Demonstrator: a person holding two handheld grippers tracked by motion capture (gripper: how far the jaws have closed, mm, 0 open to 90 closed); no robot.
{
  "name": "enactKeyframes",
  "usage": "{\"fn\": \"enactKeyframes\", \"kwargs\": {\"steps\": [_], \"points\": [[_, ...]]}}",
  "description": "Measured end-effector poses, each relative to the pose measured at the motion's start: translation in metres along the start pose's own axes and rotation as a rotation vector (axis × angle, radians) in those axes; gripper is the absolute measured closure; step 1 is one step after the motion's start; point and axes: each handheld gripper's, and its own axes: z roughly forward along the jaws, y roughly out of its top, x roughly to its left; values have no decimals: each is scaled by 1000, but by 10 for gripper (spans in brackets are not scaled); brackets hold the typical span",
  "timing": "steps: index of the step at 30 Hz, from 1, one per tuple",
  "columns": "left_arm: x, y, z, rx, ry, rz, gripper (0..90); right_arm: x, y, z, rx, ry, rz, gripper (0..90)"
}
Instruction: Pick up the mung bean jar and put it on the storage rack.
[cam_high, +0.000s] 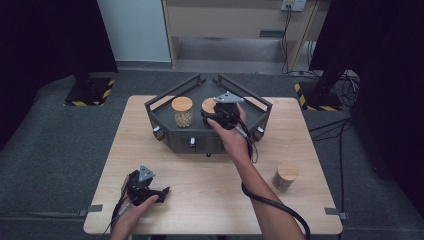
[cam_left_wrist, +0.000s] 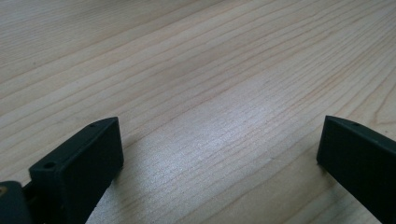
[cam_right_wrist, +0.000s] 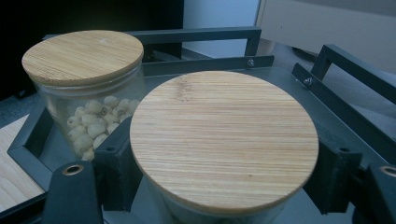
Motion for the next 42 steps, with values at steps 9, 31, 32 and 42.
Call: {"fn": "enactKeyframes", "kwargs": {"steps": [9,31,32,42], "points": [[0,0,0,0,0,0,0,0,-1,2,0,6,3,254],[0,0,0,0,0,0,0,-7,-3,-1,-6,46,-2,150],[0,0,0,0,0,0,0,-6,-2,-3,-7,43,-11,137],[0,0,0,0,1,-1,0,-5,-3,-28,-50,35,-16,48]]}}
